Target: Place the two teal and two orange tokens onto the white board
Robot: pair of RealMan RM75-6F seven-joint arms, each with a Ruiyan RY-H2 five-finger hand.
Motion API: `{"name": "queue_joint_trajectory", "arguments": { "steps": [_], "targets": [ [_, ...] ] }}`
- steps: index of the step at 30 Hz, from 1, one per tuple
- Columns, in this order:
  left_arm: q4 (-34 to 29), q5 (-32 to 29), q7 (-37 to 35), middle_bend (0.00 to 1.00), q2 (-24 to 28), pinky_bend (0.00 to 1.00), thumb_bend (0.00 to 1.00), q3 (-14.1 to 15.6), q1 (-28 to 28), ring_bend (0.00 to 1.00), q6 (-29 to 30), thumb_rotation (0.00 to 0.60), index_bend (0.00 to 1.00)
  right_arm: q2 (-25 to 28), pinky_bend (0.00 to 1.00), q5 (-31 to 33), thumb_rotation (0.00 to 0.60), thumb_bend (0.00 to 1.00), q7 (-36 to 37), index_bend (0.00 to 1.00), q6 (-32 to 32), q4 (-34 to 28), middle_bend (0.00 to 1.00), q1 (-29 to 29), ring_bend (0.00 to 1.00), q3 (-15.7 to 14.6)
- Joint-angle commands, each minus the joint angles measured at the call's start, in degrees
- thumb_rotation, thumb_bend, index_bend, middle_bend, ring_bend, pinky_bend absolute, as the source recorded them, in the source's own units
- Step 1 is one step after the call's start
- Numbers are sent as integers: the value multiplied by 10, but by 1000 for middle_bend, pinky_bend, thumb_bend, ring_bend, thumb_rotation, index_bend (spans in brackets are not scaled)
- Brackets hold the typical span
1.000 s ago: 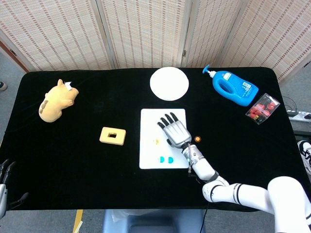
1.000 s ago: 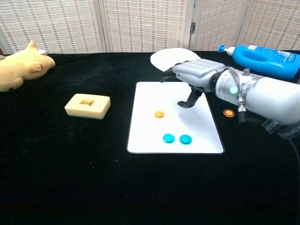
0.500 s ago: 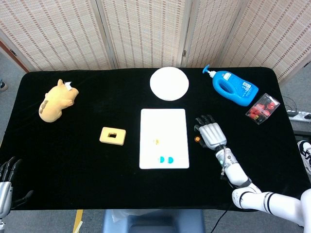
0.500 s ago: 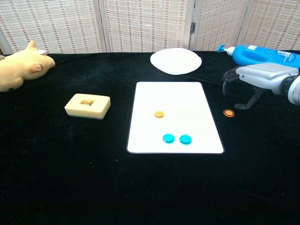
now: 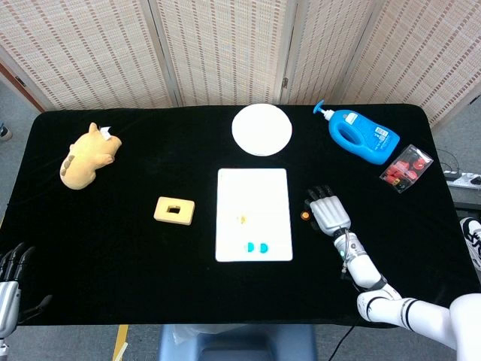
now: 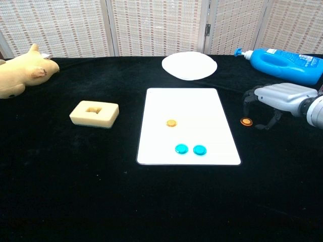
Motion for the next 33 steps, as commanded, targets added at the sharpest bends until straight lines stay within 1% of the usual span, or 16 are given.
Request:
{"name": "queue_joint_trajectory", "arguments": {
  "steps": [1,7,16,24,28,33],
  "targets": [
    [1,-1,0,0,0,0,212,0,0,7,0,600,0,-10,0,0,600,423,0,389,-6,11,142,3,29,4],
    [4,-4,-2,0,0,0,212,0,0,7,-1,600,0,-21,0,0,600,423,-3,395,-10,26,142,5,31,8],
    [7,-6,-3,0,-1,0,212,0,0,7,-2,600,0,-33,0,1,600,423,-9,445,-18,40,150,9,35,15],
    [9,-8,-5,0,-2,0,212,0,1,7,-3,600,0,-42,0,5,600,423,-18,467,-24,45,157,13,39,18],
    [10,-9,-6,0,-1,0,212,0,2,8,-3,600,0,-36,0,-3,600,423,-7,489,-16,37,168,9,44,21],
    [9,-9,-6,0,0,0,213,-1,2,7,-1,600,0,-1,0,-25,600,423,-7,493,6,-13,169,1,46,21]
  ]
}}
